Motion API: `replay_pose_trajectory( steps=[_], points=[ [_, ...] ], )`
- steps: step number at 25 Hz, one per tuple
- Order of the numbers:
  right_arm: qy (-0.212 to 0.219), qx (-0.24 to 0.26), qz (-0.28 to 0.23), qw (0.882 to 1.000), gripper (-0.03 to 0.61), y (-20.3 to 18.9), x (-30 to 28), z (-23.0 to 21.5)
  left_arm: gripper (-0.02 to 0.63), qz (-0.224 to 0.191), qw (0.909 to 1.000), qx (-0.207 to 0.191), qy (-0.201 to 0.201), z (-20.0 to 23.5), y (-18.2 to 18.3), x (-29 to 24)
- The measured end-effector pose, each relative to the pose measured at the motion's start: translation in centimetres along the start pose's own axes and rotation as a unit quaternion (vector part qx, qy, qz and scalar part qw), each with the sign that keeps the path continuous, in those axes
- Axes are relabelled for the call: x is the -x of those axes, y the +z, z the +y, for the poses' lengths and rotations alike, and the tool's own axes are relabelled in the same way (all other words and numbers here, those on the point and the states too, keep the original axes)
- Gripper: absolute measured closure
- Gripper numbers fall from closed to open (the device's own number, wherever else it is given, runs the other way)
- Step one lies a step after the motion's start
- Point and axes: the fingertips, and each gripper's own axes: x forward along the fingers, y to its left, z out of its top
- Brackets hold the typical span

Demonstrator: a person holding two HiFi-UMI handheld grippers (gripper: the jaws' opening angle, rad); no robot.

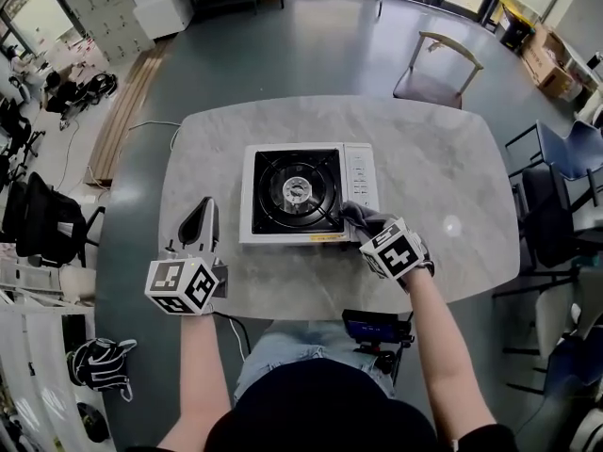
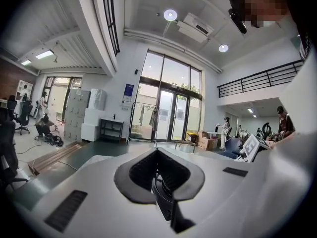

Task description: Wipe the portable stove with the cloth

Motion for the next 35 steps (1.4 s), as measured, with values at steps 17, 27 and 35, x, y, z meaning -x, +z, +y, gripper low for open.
replay_pose_trajectory(
  steps=[17, 27, 35],
  points=[
    [0.030, -0.086, -0.013, 0.996, 0.512, -1.9, 4.1, 3.3, 0.603, -0.021, 0.9996, 0.015, -0.009, 1.6, 1.9, -0.6],
    [-0.157, 0.002, -0.198, 0.968, 0.512, 7.6, 12.2, -1.2, 0.603, -0.044, 0.9986, 0.006, -0.031, 0.8, 3.6, -2.1],
    [-0.202, 0.008, -0.332, 0.921, 0.512, 11.2, 17.0, -2.3, 0.603, -0.082, 0.9909, -0.091, -0.055, -1.4, 7.5, -2.7]
  ],
)
